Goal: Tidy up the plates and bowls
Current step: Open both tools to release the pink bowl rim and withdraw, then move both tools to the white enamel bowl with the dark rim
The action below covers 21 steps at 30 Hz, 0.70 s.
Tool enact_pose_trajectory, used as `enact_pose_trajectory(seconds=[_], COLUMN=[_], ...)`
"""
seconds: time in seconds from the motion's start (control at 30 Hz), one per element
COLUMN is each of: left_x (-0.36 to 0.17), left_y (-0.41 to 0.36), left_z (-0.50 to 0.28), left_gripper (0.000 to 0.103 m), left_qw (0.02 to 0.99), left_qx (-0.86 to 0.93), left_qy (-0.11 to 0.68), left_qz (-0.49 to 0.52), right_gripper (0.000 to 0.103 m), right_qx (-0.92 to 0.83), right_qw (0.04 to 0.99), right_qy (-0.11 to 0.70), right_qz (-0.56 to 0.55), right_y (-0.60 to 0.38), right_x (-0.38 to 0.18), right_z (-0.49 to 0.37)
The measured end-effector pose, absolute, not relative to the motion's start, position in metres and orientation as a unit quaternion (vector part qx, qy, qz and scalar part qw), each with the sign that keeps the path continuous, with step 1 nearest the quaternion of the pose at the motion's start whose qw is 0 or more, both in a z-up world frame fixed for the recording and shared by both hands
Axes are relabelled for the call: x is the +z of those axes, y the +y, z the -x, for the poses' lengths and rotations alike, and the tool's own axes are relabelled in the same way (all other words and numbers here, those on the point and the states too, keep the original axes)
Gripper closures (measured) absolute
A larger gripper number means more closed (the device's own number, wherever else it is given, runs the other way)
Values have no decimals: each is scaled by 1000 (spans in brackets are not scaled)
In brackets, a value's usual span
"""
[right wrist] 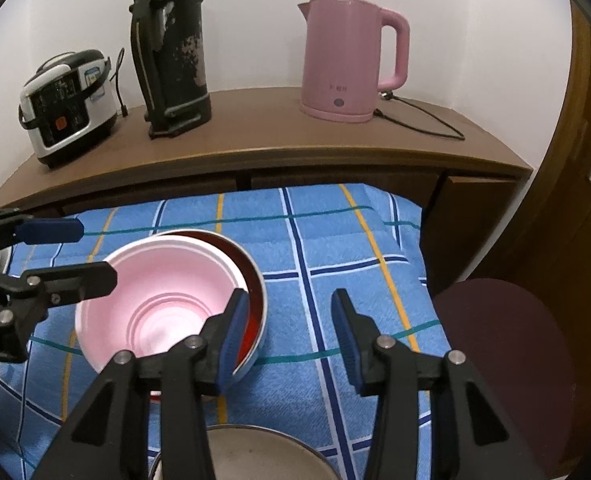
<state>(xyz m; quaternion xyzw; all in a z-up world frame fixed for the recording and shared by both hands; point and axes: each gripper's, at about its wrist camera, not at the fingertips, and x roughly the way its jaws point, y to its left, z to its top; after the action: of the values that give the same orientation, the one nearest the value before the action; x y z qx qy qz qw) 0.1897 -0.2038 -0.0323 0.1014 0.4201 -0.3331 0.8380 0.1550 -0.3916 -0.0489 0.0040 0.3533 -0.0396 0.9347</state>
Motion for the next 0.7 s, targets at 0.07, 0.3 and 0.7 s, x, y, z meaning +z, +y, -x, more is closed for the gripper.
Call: enact_pose_trajectory(seconds=[0.07, 0.3, 0.7], left_x=[-32, -55, -79], left_y=[-203, -216, -221], left_z=[-186, -181, -187], left_gripper=[24, 24, 24], left_qw=[840, 854, 863], left_qx=[-337, -297, -281], left_qy=[414, 398, 385], left_qz=[-98, -159, -170], right_gripper=[59, 50, 41], right_qx=[-39, -56, -90], right_qw=[937, 947, 944], right_qy=[347, 317, 316], right_qz=[-7, -14, -18], right_y=[-393, -406, -431], right_x=[-46, -37, -44], right_z=[-149, -116, -85])
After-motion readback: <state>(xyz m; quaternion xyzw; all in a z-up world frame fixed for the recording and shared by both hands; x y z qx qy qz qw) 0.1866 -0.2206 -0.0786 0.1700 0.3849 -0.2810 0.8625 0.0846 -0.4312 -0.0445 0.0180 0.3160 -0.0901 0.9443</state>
